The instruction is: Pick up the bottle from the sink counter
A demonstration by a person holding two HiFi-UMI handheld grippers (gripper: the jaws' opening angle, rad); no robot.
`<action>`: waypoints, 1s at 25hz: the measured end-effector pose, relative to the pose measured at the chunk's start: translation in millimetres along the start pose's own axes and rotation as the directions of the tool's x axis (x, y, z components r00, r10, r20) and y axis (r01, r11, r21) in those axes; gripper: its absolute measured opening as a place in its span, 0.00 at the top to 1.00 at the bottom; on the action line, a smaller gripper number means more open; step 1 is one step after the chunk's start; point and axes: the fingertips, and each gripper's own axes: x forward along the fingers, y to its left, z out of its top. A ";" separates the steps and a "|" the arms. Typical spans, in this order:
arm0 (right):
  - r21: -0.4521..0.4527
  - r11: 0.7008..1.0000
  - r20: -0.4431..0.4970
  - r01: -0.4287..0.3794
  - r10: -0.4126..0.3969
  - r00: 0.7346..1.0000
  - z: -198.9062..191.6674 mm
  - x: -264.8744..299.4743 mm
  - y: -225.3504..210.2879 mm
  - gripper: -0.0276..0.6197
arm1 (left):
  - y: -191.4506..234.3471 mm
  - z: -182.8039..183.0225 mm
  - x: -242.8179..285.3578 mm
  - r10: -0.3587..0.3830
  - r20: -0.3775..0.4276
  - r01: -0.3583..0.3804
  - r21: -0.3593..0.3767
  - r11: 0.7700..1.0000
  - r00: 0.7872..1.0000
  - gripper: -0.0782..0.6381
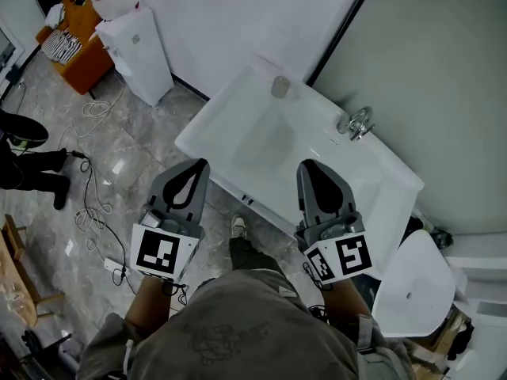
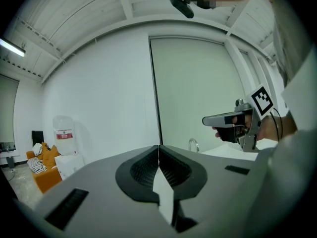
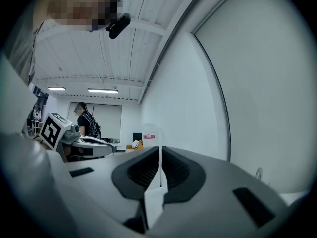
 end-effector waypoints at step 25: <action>0.056 0.997 -0.007 0.050 -0.050 0.999 -13.3 102.0 -124.3 0.90 | 25.0 12.5 160.3 -0.063 -0.081 0.067 0.051 0.996 0.995 0.87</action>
